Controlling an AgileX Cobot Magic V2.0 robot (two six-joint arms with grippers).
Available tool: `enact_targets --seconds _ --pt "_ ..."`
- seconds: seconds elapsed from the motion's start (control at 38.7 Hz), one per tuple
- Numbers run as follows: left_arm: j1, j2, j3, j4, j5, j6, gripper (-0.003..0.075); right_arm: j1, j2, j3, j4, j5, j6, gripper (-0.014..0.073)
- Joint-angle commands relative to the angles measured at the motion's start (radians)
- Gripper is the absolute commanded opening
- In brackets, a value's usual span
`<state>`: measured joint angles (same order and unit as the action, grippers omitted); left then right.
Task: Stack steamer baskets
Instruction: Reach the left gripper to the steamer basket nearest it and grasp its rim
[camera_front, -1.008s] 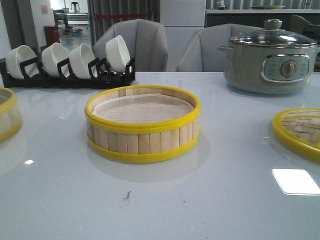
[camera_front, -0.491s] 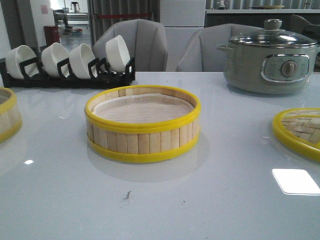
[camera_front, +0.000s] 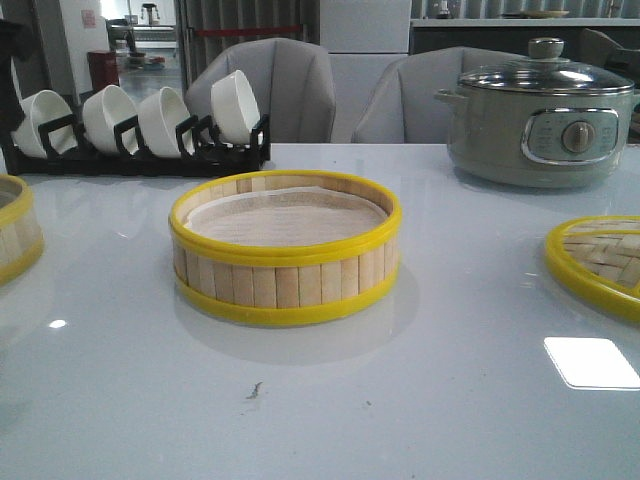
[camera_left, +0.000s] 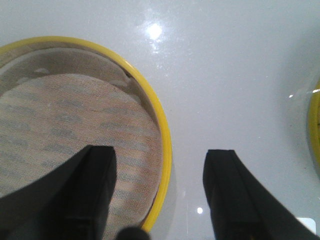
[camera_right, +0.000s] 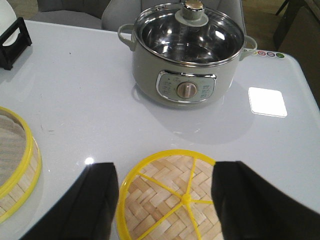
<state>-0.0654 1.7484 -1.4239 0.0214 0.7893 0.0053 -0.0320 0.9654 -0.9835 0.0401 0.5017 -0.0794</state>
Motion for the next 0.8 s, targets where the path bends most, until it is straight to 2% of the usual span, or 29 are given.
enact_targets --seconds 0.0,0.39,0.78 --pt "-0.006 0.001 -0.025 -0.002 -0.069 0.002 0.044 0.0 -0.012 -0.038 -0.011 -0.064 -0.011 0.0517" --pt "-0.006 0.14 -0.025 -0.006 -0.101 0.002 0.044 0.0 -0.012 -0.038 -0.011 -0.056 -0.011 0.0517" --pt "-0.006 0.153 -0.025 -0.021 -0.117 0.002 0.044 0.0 -0.012 -0.038 -0.011 -0.053 -0.011 0.0517"
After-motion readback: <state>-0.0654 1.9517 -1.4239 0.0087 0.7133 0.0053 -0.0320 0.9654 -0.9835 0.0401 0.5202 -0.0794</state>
